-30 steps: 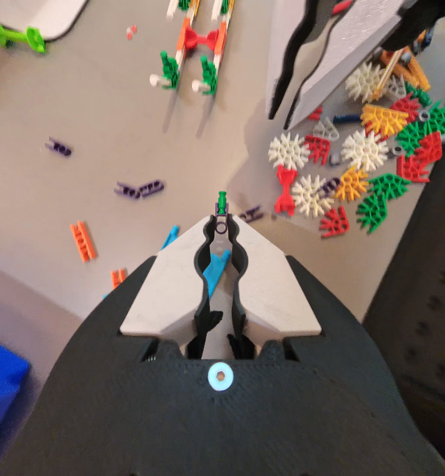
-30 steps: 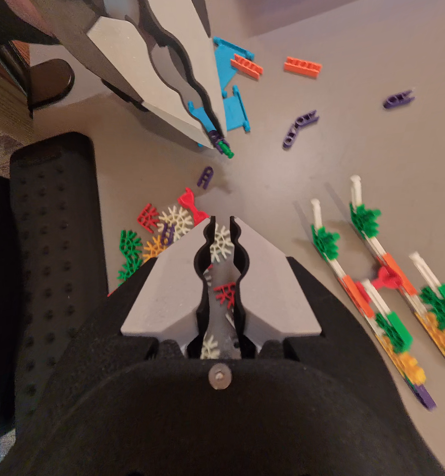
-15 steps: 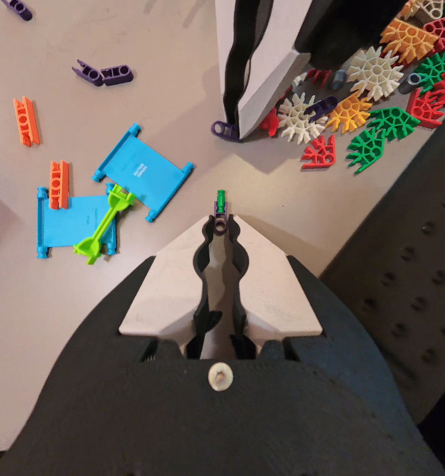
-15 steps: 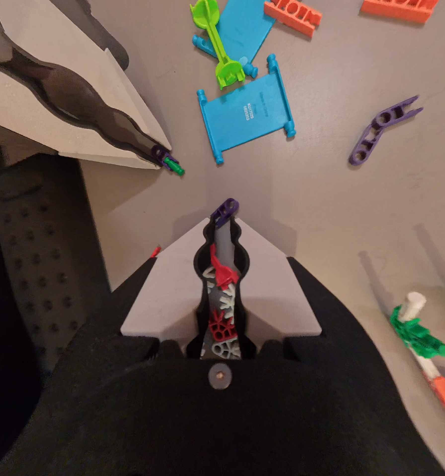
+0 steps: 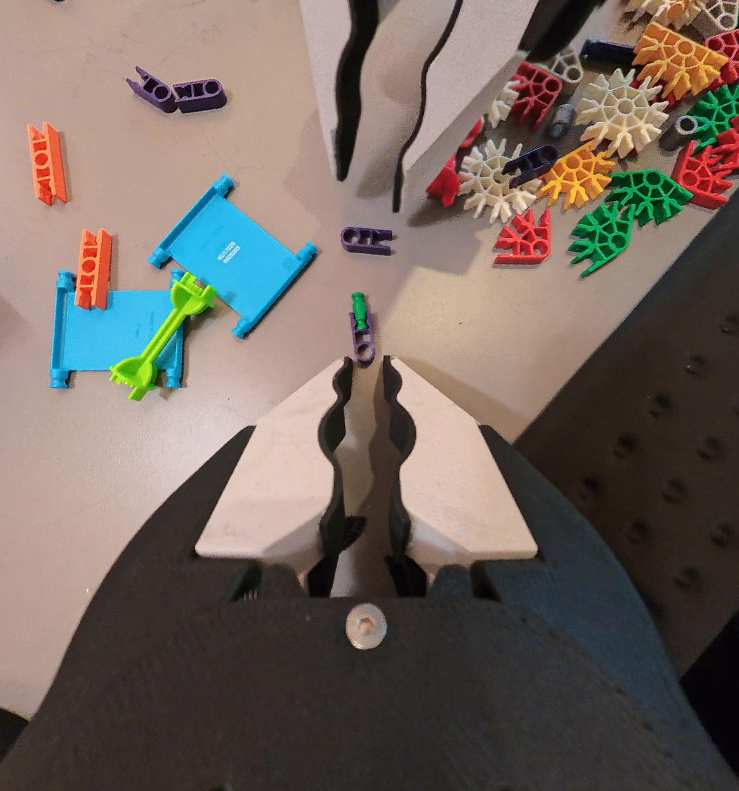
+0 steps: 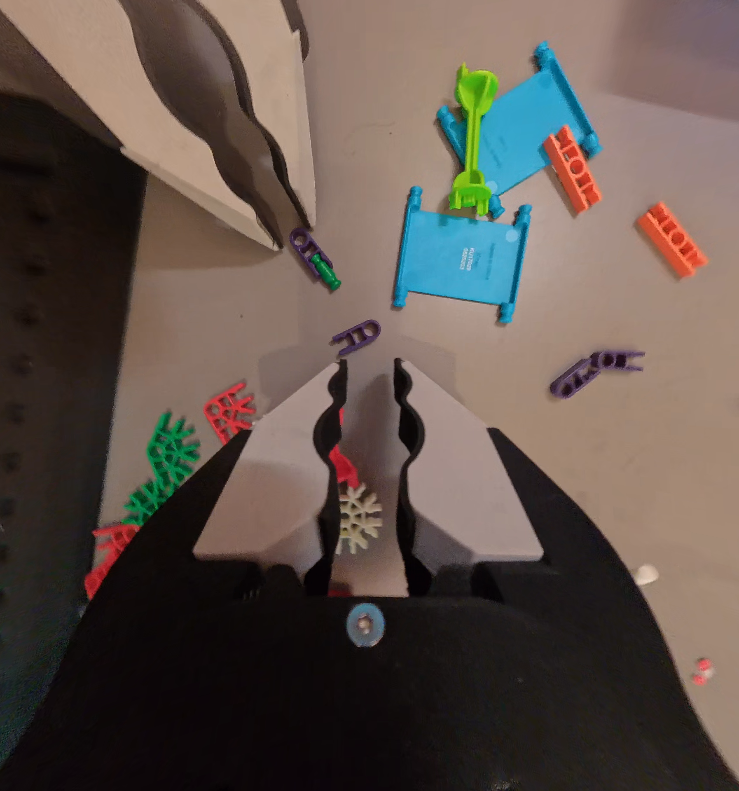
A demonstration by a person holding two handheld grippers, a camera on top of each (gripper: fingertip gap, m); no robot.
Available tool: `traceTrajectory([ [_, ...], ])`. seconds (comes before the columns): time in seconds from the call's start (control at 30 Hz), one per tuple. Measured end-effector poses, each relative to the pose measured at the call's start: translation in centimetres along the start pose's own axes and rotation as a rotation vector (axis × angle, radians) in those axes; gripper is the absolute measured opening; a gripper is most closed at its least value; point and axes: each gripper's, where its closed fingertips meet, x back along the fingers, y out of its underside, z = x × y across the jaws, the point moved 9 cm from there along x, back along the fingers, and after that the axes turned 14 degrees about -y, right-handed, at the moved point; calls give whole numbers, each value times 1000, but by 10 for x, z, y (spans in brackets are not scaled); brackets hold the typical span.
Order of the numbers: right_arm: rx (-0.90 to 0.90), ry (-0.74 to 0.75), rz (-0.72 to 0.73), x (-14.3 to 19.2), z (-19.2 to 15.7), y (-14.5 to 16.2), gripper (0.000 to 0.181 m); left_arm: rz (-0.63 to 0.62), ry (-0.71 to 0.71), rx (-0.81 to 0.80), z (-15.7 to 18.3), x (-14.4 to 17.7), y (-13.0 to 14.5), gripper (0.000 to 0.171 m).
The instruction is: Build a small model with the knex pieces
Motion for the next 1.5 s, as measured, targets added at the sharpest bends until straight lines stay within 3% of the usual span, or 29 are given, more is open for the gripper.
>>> traceTrajectory([
  [0.13,229,-89,-112,-1,13,-10,35,7,-5,2,1,1,1,12],
  [0.3,485,-230,-272,-12,18,-18,32,17,-7,1,2,2,3,11],
  [0.43,567,-305,-266,-18,18,-24,22,32,-12,12,4,2,4,11],
  [0.67,479,-289,-257,-16,18,-22,22,39,-27,16,6,4,6,11],
  [0.83,112,-214,-136,-15,13,-16,21,43,-24,21,6,3,6,11],
  [0.93,-36,-240,-65,-12,5,-12,42,42,-19,13,6,3,5,12],
  [1.17,361,-172,-119,-11,2,-11,29,42,-16,-5,6,0,1,15],
  [1.3,420,-253,-134,-17,7,-18,28,47,-30,-12,8,0,-1,17],
  [1.4,423,-281,-170,-19,7,-18,8,52,-54,3,7,1,-1,18],
  [1.5,369,-297,-139,-18,7,-15,7,69,-71,28,5,3,-1,19],
])
